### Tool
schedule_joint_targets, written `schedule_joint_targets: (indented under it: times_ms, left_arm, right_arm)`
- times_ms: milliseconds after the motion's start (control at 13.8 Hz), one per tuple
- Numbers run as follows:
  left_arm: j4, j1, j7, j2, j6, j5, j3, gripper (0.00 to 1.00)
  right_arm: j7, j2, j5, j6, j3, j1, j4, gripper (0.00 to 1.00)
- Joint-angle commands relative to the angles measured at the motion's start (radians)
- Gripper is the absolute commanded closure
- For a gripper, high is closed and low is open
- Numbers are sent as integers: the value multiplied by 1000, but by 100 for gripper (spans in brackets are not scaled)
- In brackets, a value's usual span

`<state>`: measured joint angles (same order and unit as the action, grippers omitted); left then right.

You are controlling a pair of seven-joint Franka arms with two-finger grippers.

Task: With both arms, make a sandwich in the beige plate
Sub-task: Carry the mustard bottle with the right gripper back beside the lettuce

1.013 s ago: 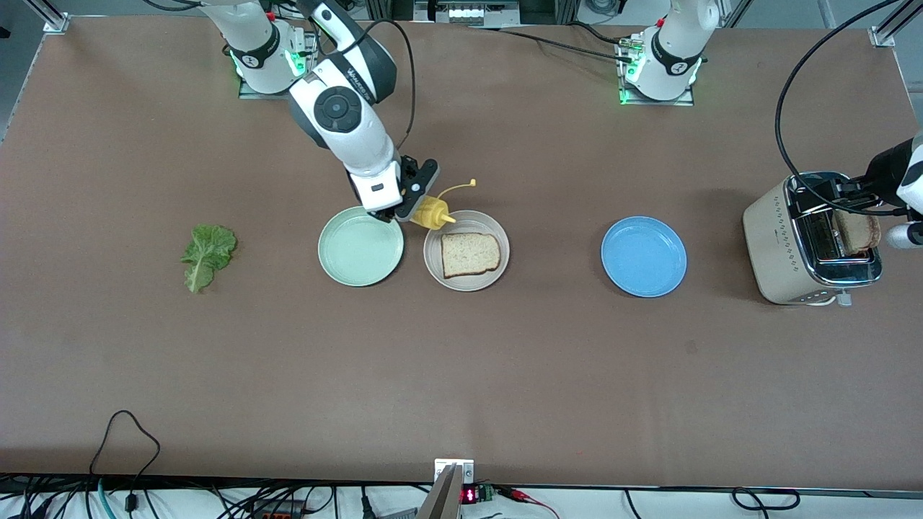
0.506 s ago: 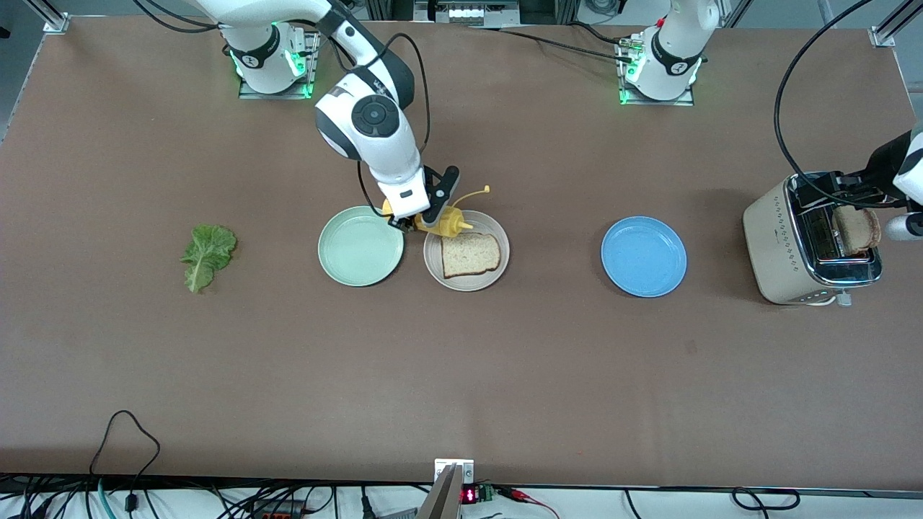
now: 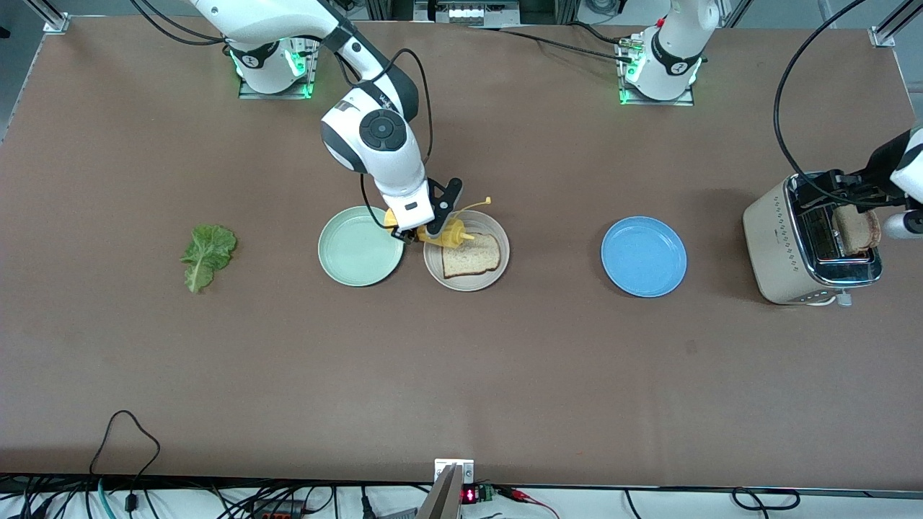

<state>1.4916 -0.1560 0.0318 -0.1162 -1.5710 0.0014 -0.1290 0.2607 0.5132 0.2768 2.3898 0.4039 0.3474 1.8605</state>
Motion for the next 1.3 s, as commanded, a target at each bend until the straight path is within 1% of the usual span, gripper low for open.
schedule_joint_targets:
  times_ms: [0,217,362,434,506,579,651,723,868,1013,1157,1230]
  left_arm:
    - [-27,-4,-15,-14,6,14,-1,0]
    - [-25,1,-15,-16,0,22,-4,0]
    - [-19,6,-12,-14,3,22,-8,0]
    - [-19,3,-13,-16,0,22,-6,0]
    - [-19,-2,-13,-16,2,22,-4,0]
    - [-19,-2,-13,-14,2,22,-4,0]
    - [-19,-2,-13,-14,3,22,-4,0]
    - [-19,-4,-13,-14,8,22,-4,0]
    - [-19,1,-27,-8,14,22,-7,0]
    - [-20,7,-26,-5,17,22,-23,0]
    - [-17,-5,-27,-5,14,11,-24,0]
    - [-14,-5,-26,-3,14,11,-24,0]
  right_arm:
    - [-28,1,18,-3,-7,-7,-18,100]
    - [9,-47,27,0,-7,-88,11,100]
    - [83,-120,21,11,3,-157,66,100]
    - [104,-154,16,20,22,-198,93,100]
    - [135,-183,-8,26,64,-264,118,100]
    - [217,-209,-74,25,94,-319,133,100]
    - [330,-231,-150,23,96,-349,146,100]
    - [442,-258,-244,17,96,-378,161,100]
    - [689,-315,-458,0,95,-450,204,100]
    - [878,-349,-641,-55,95,-522,216,100]
    - [1062,-370,-787,-110,90,-596,227,100]
    - [1192,-369,-870,-167,90,-663,227,100]
